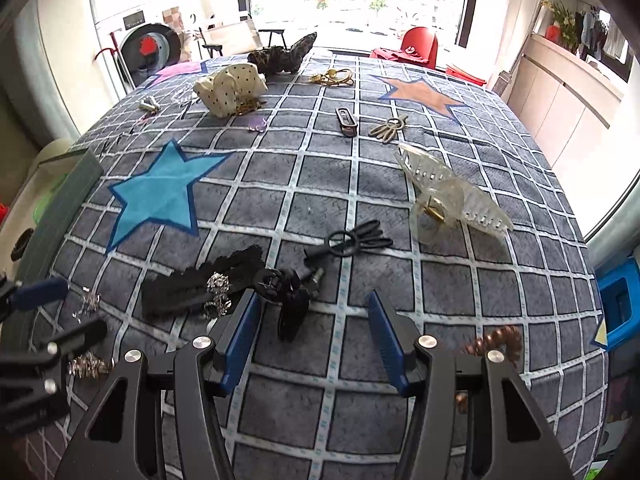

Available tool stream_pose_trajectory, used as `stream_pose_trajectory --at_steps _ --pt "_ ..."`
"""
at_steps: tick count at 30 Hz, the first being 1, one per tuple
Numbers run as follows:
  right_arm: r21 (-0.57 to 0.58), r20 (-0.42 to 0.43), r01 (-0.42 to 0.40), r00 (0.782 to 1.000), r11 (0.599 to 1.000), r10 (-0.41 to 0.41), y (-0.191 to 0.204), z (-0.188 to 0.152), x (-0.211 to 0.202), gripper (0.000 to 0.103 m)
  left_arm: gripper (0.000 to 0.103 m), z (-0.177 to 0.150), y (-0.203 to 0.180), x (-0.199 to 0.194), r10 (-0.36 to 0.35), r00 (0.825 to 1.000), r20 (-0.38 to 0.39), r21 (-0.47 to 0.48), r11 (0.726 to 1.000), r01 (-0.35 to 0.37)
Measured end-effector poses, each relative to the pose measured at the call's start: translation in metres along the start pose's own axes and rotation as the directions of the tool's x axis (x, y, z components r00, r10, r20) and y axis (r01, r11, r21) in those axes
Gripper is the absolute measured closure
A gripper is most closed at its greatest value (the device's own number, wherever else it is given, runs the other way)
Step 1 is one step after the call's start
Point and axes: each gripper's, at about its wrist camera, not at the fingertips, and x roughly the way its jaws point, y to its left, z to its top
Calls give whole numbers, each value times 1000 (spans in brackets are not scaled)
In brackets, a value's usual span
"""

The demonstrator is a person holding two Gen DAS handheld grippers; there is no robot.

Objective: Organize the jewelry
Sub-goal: 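Grasp the silver charm with the left tool while the right tool grasps the black hair clip, then carry the charm and clip into the tray and open both tools to release them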

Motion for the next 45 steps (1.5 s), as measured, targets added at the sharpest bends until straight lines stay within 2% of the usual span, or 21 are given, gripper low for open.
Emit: stream_pose_trajectory --at_steps 2,3,5,6,7,10,16,27,35,45 --pt "10 6 -2 1000 1000 2 0 2 0 65 54 -1 -4 -2 -19 1000 4 15 1000 19" --pt "14 6 -1 1000 1000 1 0 3 0 68 61 -1 -6 -2 -29 1000 3 22 999 29" --pt "30 7 -6 1000 1000 6 -2 3 0 72 71 -1 -11 -3 -37 999 2 39 999 37" --pt "39 11 -8 1000 999 8 -3 2 -1 72 82 -1 -14 -4 -41 999 4 48 998 40" --pt "45 13 -9 1000 999 8 -4 1 -2 74 88 -1 -16 -4 -40 999 5 56 998 40" --pt "66 11 -26 1000 997 25 -8 -2 -7 80 88 -4 -18 -6 -61 998 11 72 996 60" --pt "129 -12 -75 997 989 77 -17 -18 -21 80 88 -13 -10 -19 -114 993 43 33 993 113" --pt "183 -22 -146 988 972 152 -13 -50 -50 80 88 -29 1 -52 -127 987 96 0 992 128" --pt "173 -27 -161 985 972 168 3 -66 -69 80 88 -44 5 -72 -141 982 122 0 990 142" --pt "135 -31 -178 983 975 183 34 -66 -84 80 88 -61 31 -93 -142 975 170 -33 988 149"
